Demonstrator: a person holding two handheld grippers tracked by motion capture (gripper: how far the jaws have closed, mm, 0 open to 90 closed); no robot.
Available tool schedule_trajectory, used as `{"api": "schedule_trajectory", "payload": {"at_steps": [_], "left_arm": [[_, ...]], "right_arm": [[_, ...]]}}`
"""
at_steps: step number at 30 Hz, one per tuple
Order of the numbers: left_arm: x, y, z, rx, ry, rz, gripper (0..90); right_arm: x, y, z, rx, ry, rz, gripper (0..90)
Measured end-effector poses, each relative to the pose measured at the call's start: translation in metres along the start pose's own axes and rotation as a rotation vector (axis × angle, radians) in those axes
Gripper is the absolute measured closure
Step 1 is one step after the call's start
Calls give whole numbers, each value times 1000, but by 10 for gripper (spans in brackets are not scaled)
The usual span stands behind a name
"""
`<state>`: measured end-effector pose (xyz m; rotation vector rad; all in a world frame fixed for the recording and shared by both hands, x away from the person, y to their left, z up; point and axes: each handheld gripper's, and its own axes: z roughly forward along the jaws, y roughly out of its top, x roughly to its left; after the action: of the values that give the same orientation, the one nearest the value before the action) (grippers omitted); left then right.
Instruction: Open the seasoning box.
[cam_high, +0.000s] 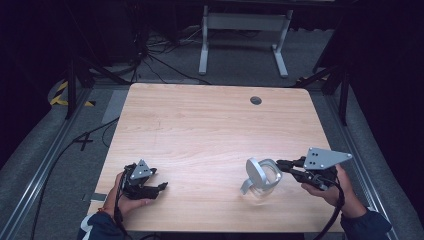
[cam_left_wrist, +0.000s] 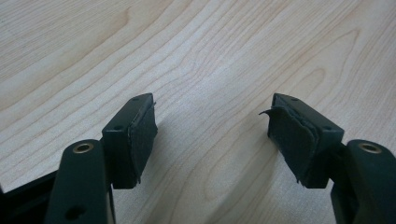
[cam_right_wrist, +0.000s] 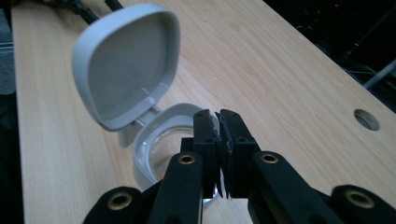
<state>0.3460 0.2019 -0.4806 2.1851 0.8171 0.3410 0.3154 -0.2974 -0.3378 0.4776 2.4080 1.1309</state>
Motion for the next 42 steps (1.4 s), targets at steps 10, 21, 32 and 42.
{"api": "schedule_trajectory", "payload": {"at_steps": [10,21,32,42], "left_arm": [[0,0,0,1,1,-2,324],[0,0,0,3,3,2,324],[0,0,0,2,2,-1,324],[0,0,0,0,2,1,323]], "right_arm": [[-11,-13,-13,12,-55,24,847],[-19,-36,-20,56,-116,55,825],[-25,-68,-17,124,-154,88,795],[-34,-110,-8,139,-167,163,674]]}}
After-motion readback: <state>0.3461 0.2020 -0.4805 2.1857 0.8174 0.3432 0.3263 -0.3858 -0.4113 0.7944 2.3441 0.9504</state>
